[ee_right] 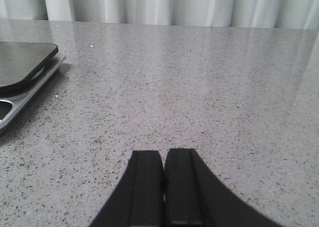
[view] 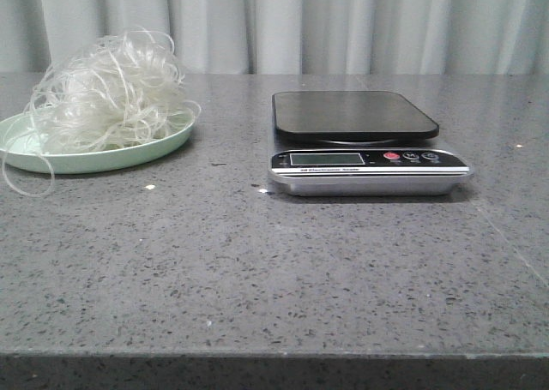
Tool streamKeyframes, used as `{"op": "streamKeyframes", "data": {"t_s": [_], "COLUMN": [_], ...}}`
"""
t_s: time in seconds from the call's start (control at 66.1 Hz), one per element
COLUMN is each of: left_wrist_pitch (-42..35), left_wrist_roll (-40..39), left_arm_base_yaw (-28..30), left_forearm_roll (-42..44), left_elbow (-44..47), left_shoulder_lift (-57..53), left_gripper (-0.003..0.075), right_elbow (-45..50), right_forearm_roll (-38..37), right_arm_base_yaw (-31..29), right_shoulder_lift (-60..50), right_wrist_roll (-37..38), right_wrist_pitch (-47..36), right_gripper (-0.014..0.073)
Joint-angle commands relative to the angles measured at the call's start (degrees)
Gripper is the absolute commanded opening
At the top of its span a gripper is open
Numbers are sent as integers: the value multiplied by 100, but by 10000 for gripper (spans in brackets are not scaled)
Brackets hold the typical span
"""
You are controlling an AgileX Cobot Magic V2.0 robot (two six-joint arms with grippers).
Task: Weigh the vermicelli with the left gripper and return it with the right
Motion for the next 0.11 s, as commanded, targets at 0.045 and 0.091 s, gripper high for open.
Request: {"op": "streamKeyframes", "data": {"t_s": [0.045,0.091], "left_wrist_pitch": [-431,-431], "left_wrist_roll": [-36,-36], "left_arm_base_yaw": [18,18], "left_forearm_roll": [6,6], "left_elbow": [30,30], "left_shoulder_lift": [70,70], "left_gripper": [136,136], "right_elbow": [-48,-48], "right_forearm_roll": [-66,-66], "right_arm_base_yaw": [-40,-40], "right_shoulder_lift": [-100,-100], "right_wrist_roll": [5,5], "right_wrist_pitch": [-496,-496], "right_gripper": [152,152]}}
